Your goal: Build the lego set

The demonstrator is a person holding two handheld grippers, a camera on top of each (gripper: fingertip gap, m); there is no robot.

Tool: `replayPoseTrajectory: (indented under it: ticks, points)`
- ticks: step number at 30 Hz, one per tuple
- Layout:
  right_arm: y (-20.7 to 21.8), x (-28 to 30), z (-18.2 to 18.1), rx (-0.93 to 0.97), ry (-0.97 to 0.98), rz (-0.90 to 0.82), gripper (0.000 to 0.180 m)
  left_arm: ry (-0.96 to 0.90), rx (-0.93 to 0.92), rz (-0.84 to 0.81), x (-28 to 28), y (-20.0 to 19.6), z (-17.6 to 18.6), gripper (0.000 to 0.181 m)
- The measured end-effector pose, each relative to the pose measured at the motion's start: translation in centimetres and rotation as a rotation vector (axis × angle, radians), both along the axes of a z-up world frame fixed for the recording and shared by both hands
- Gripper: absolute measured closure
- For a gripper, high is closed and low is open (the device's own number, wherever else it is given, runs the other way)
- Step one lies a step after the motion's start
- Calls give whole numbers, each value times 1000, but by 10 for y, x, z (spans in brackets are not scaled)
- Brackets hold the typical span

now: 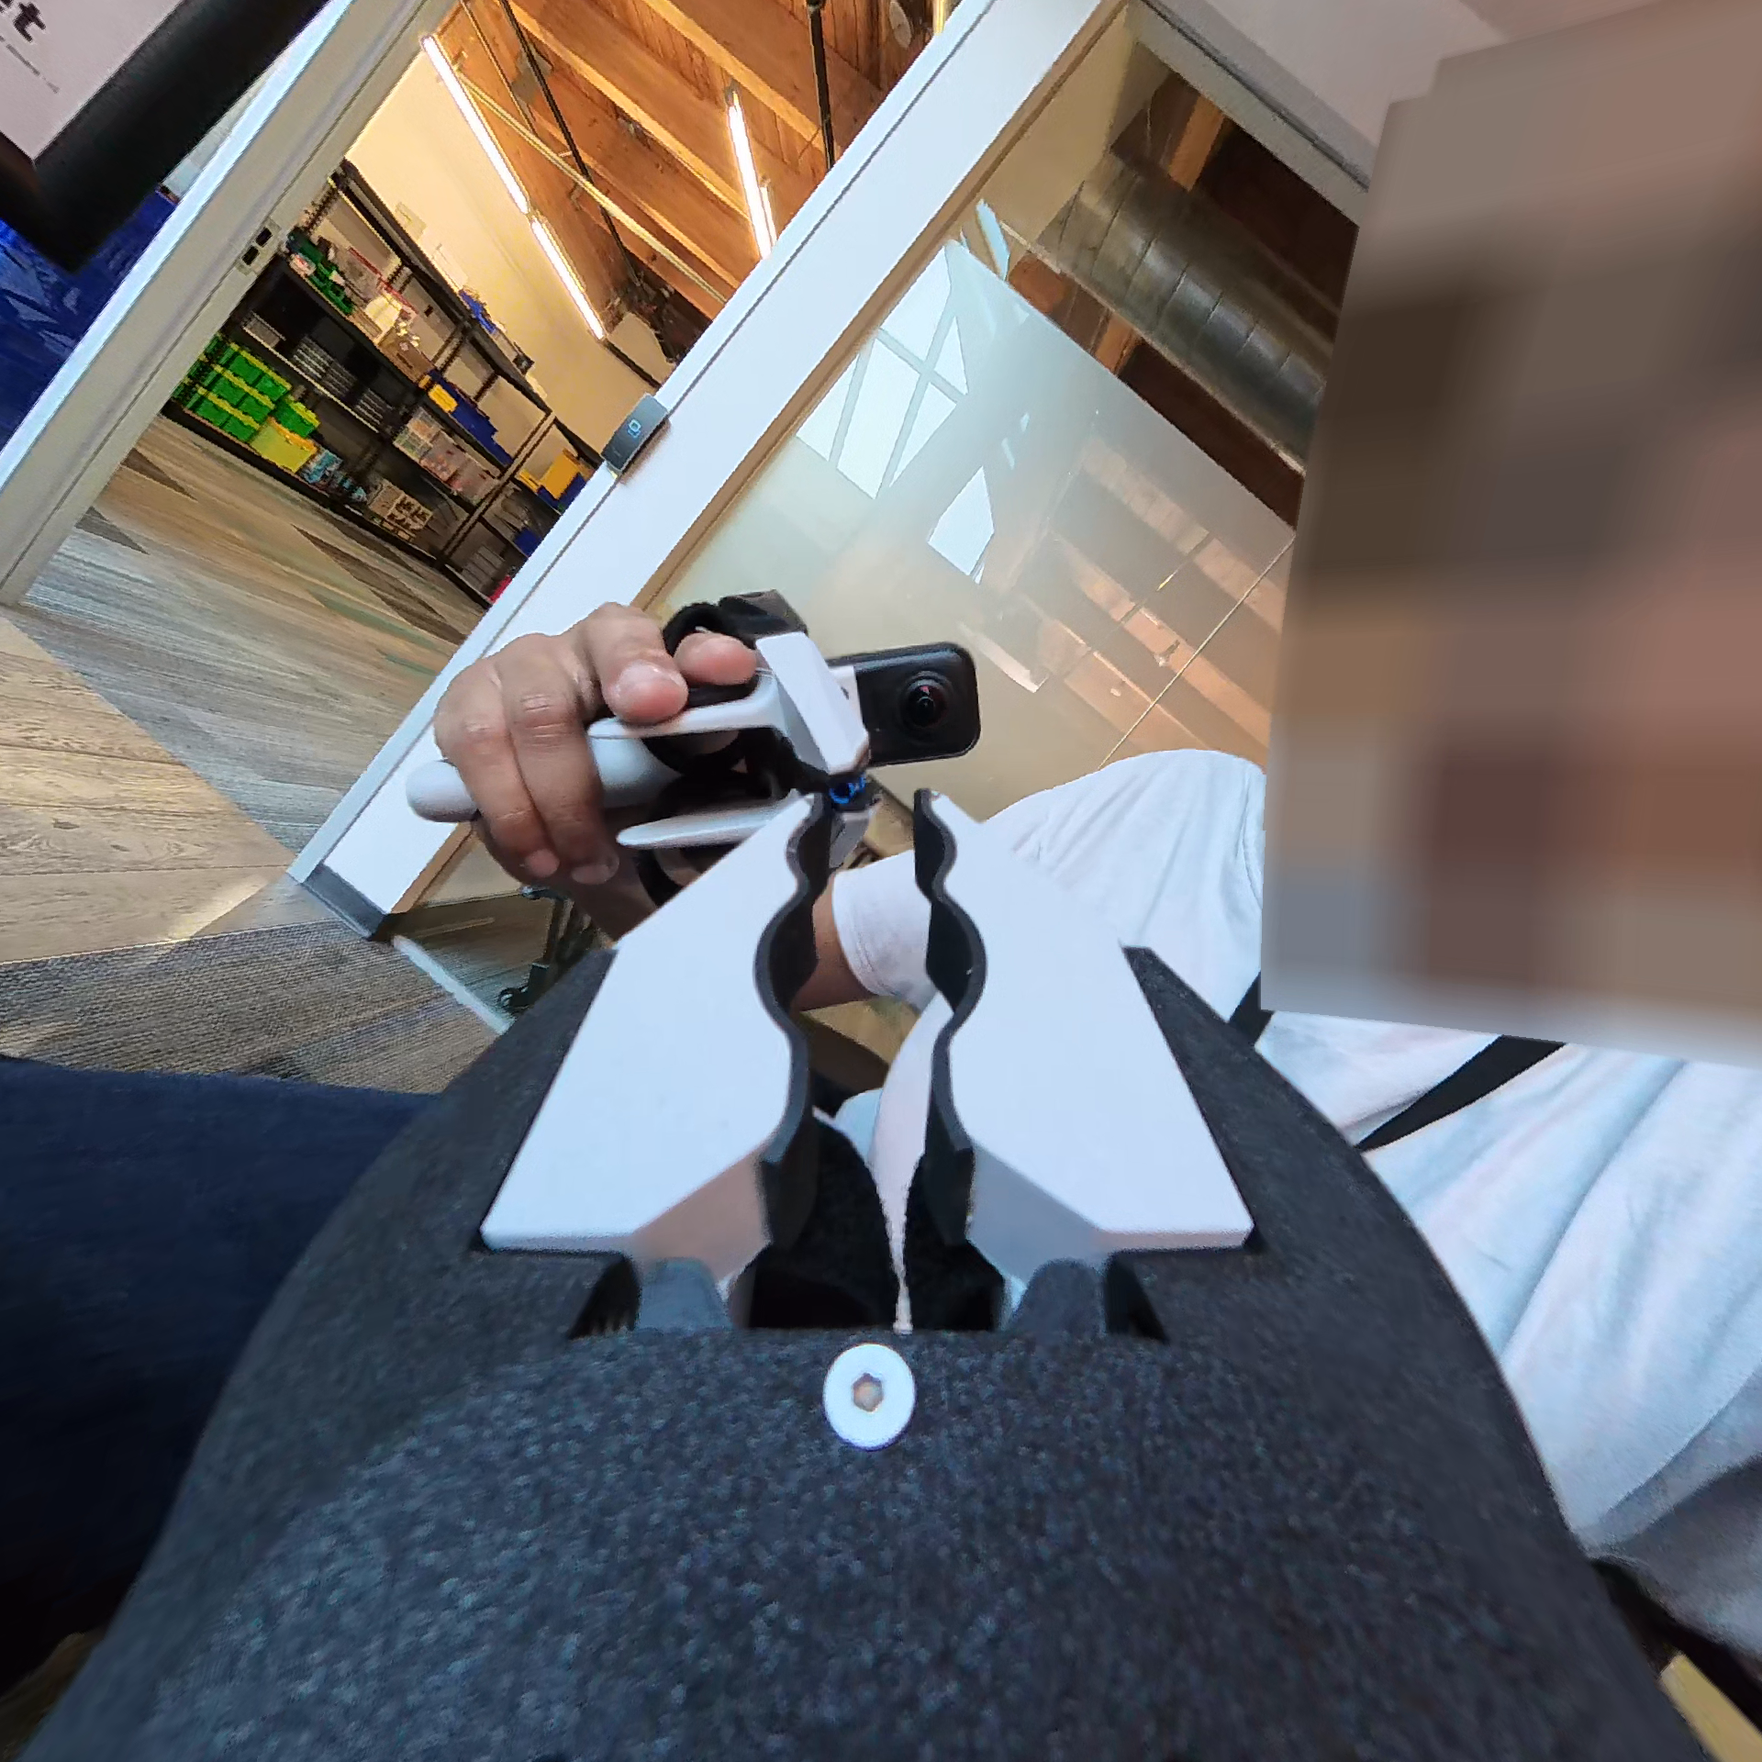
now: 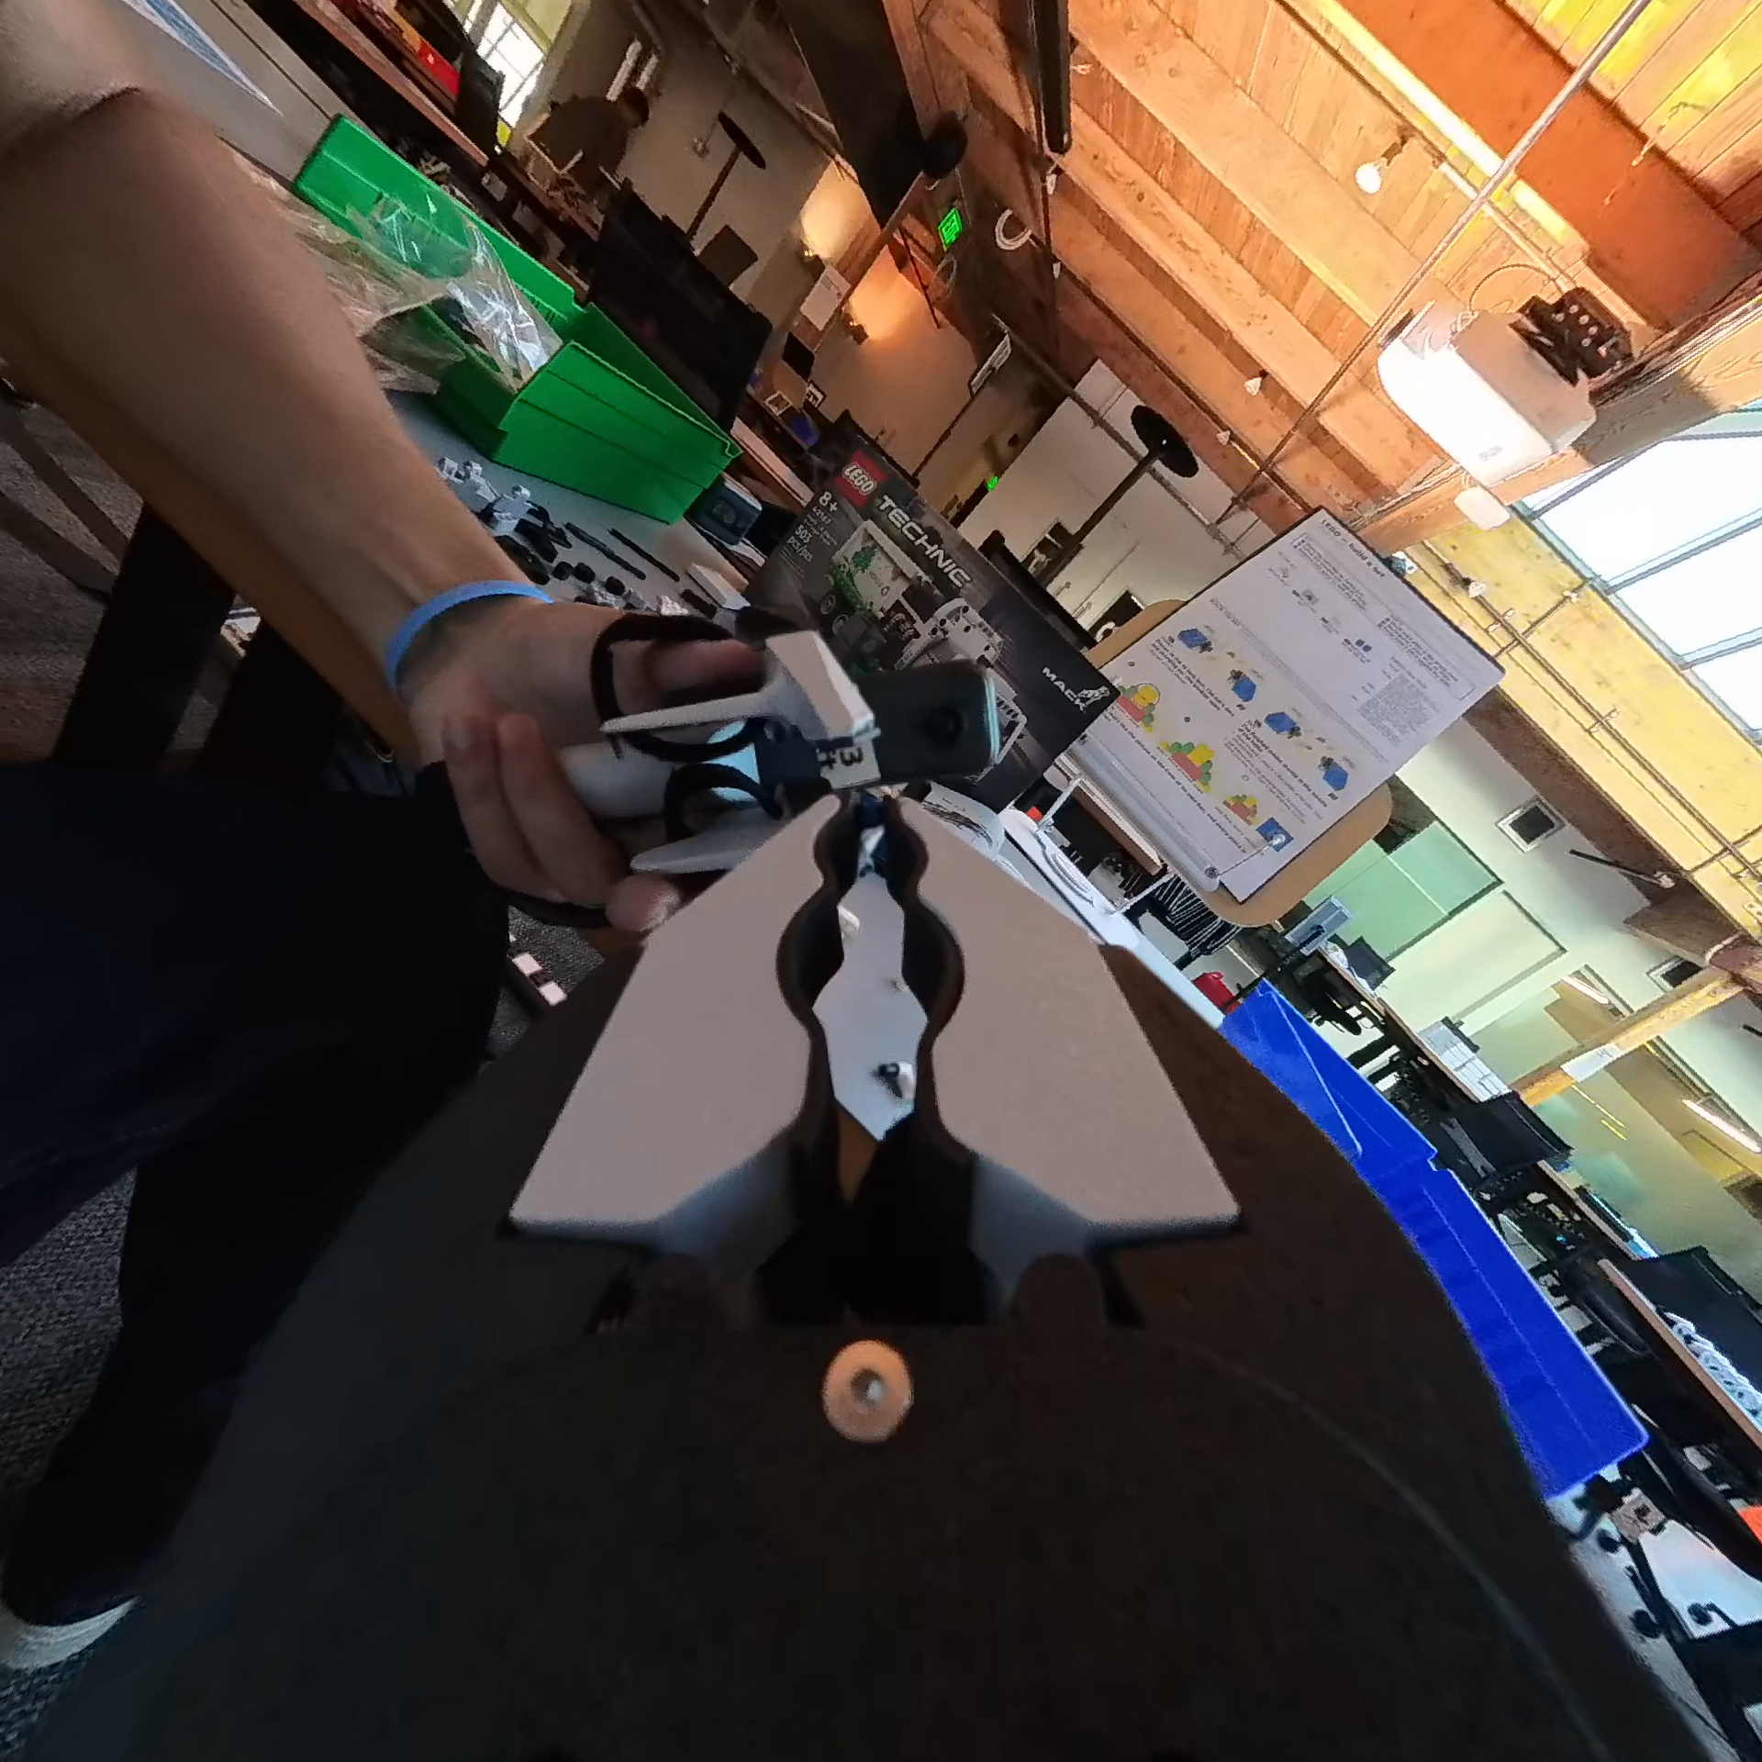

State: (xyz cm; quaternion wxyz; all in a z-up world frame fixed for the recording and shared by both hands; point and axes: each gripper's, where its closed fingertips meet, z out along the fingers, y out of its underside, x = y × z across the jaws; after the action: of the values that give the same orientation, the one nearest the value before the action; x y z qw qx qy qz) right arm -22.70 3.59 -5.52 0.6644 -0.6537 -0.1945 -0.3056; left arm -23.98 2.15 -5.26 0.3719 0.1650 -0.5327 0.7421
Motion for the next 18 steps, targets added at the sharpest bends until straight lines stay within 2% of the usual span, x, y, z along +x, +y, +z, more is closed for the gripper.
replayPoseTrajectory:
  ticks: [7,10,18]
  points:
    - [3,-4,-1,7,-27,6,177,-5,9,26,4,1,-1,166]
    - [5,-4,-2,2,-28,5,176,-13,16,29,4,1,-2,176]
    - [3,-2,-6,-11,18,24,175,-35,58,42,5,-1,-6,180]
